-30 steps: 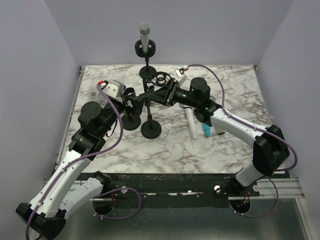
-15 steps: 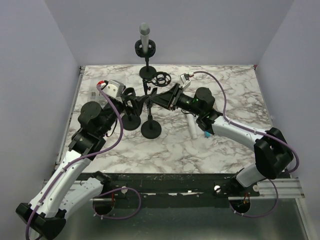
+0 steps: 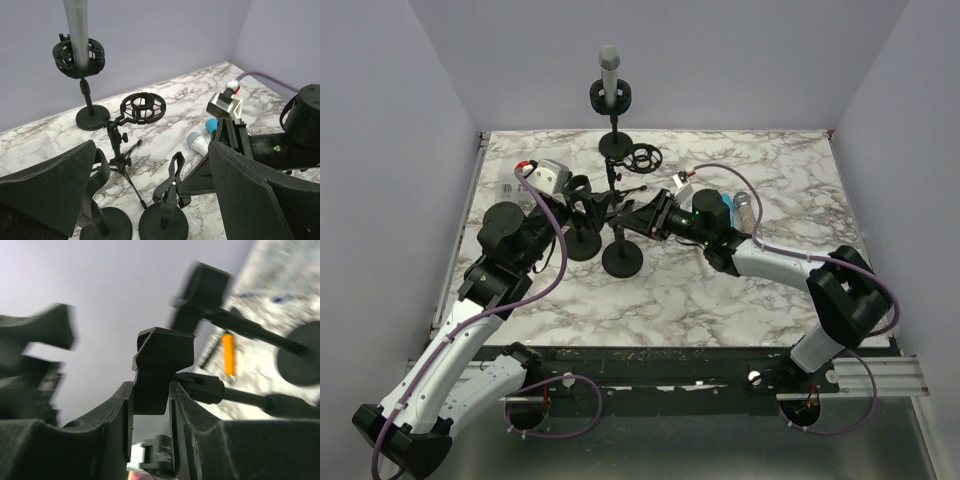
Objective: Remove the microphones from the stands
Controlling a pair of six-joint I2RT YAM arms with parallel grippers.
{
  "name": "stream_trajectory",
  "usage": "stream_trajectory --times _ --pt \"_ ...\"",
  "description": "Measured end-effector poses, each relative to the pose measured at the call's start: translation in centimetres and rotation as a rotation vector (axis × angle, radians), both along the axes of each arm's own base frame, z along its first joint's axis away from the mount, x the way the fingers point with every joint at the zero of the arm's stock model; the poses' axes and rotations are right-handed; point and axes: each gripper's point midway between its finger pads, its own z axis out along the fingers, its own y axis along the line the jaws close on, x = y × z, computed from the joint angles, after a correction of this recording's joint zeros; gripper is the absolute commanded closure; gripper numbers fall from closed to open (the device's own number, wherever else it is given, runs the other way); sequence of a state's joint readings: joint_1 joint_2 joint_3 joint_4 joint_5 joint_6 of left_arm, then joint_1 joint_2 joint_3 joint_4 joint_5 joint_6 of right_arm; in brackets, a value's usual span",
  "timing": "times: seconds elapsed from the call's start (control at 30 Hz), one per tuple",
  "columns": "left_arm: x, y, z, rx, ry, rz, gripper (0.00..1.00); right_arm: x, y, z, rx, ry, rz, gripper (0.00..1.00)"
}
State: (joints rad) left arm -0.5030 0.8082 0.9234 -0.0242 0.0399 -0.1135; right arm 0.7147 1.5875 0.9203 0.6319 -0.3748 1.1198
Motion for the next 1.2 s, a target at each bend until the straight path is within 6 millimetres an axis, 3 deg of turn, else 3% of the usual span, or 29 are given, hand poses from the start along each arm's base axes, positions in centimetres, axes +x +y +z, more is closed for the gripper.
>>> stream_trajectory --times 0.07,0.23,0.7,0.8,0.9,1.07,1.2 --pt "0.0 0.0 0.0 0.000 0.001 0.000 0.02 0.0 -0.1 -3.5 -0.064 0.070 -0.012 0.73" --pt "0.1 0.0 -0.2 -0.001 0.007 0.000 0.02 -0.2 -0.1 -3.4 -0.083 0.047 -0.019 0.65" --pt "0.2 -0.4 -0.5 -0.001 0.020 -0.015 0.02 0.6 0.1 -3.9 -0.231 0.009 -0.008 0.07" --pt "0.3 -0.3 -0.5 -0.003 0.020 -0.013 0.02 1.0 0.2 -3.1 -0.274 -0.009 -0.009 0.00" --pt "0.3 -0.2 -0.5 -0.004 0.021 -0.010 0.02 1.5 -0.1 -1.3 -0.299 -0.054 -0.028 0.00" --pt "0.0 -0.1 -0.4 -0.007 0.015 -0.010 0.02 1.9 -2.5 1.4 -0.367 -0.151 -0.122 0.00" --pt "0.1 1.3 0.1 -0.021 -0.001 0.050 0.02 4.4 -4.4 4.9 -0.470 -0.258 -0.253 0.00"
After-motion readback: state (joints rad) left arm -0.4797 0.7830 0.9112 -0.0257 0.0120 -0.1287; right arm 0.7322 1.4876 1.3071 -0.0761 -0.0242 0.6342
